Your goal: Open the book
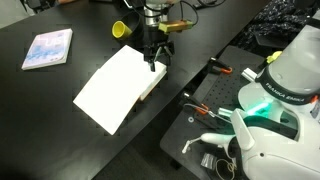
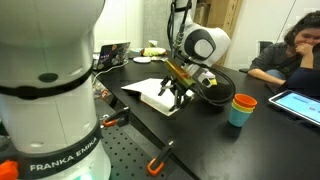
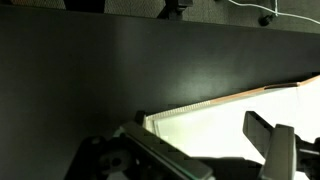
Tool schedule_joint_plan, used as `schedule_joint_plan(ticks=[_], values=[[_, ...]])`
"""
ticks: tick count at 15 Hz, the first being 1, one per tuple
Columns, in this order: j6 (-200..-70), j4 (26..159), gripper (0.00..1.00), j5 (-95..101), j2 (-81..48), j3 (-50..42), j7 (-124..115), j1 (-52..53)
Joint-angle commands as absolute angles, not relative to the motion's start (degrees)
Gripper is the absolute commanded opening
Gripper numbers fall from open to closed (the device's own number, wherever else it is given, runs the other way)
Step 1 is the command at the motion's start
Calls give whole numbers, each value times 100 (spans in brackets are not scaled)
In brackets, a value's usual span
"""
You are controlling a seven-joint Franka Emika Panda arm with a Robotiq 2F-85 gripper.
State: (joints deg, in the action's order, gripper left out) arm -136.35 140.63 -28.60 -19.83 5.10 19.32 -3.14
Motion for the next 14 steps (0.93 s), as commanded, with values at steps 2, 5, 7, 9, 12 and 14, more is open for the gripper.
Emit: schedule_joint_plan(ticks=[2, 5, 7, 9, 12, 14], values=[[-13881, 14003, 100, -3040, -2107, 768, 2153, -427], [-13950, 13994, 100, -3056, -2129, 863, 2149, -446], [-13976, 14011, 100, -3039, -2103, 890, 2135, -448], [-14001, 14025, 100, -3017, -2042, 913, 2109, -430], [-14005, 14018, 100, -3042, -1963, 963, 2089, -415], [-14034, 14013, 100, -3071, -1937, 1022, 2093, -402]])
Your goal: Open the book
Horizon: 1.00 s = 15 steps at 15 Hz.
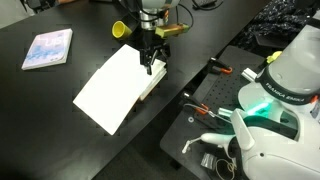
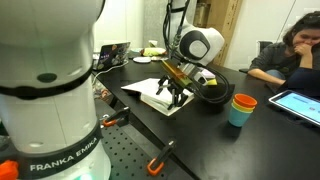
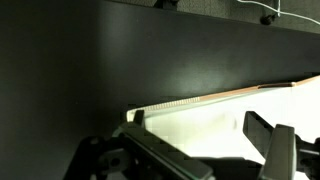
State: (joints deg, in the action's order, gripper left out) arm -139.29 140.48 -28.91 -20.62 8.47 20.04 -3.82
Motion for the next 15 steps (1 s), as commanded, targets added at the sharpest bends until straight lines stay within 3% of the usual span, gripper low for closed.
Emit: schedule_joint_plan(ticks=[1, 15], values=[[-14068, 14021, 100, -3033, -1918, 1046, 2072, -371], [-14331, 14253, 100, -2469, -1272, 1140, 1773, 24]])
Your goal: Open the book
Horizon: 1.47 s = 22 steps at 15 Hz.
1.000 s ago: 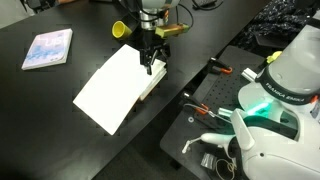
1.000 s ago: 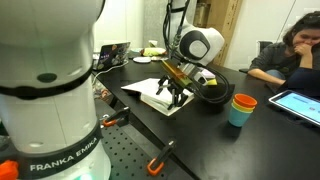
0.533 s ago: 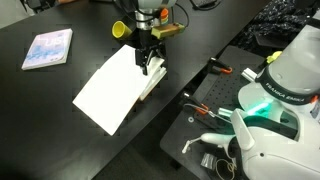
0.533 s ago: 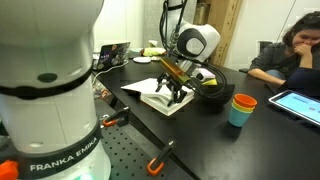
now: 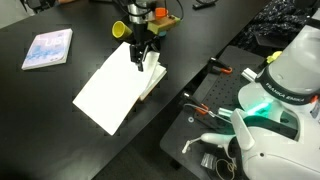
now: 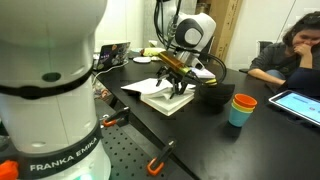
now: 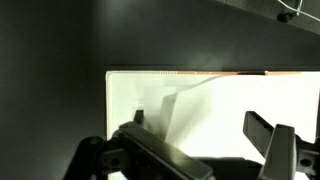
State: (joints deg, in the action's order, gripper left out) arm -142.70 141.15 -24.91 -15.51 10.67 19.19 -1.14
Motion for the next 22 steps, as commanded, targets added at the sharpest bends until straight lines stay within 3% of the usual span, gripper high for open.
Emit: schedule_joint_plan(ticks=[1, 10, 11, 13, 20, 22], values=[[-14285, 14272, 100, -2495, -1251, 1142, 1786, 46], [-14291, 14414, 100, -2521, -1054, 1210, 1754, 242], [-14298, 14425, 75, -2515, -1039, 1213, 1753, 258], [-14301, 14448, 68, -2497, -1000, 1213, 1745, 294], [-14411, 14646, 14, -2388, -660, 1250, 1744, 490], [-14485, 14783, 10, -2294, -493, 1291, 1743, 605]])
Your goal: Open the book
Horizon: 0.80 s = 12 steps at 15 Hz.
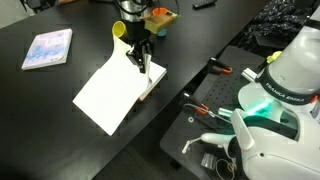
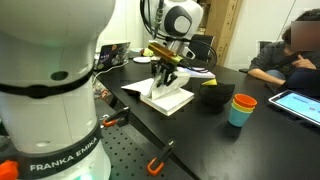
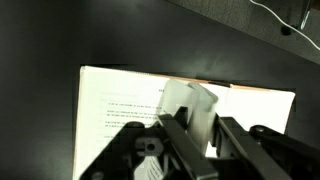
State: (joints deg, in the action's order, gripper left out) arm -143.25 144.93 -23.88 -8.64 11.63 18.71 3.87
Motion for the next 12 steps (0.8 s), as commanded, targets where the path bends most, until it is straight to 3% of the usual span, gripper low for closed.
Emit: schedule_joint_plan(ticks=[1, 8, 12], values=[[-14546, 14869, 9, -2274, -420, 1331, 1735, 680], [-15697, 15481, 13, -1019, -13, 1728, 854, 1470], [-16803, 15636, 13, 709, -201, 1747, -722, 1803]])
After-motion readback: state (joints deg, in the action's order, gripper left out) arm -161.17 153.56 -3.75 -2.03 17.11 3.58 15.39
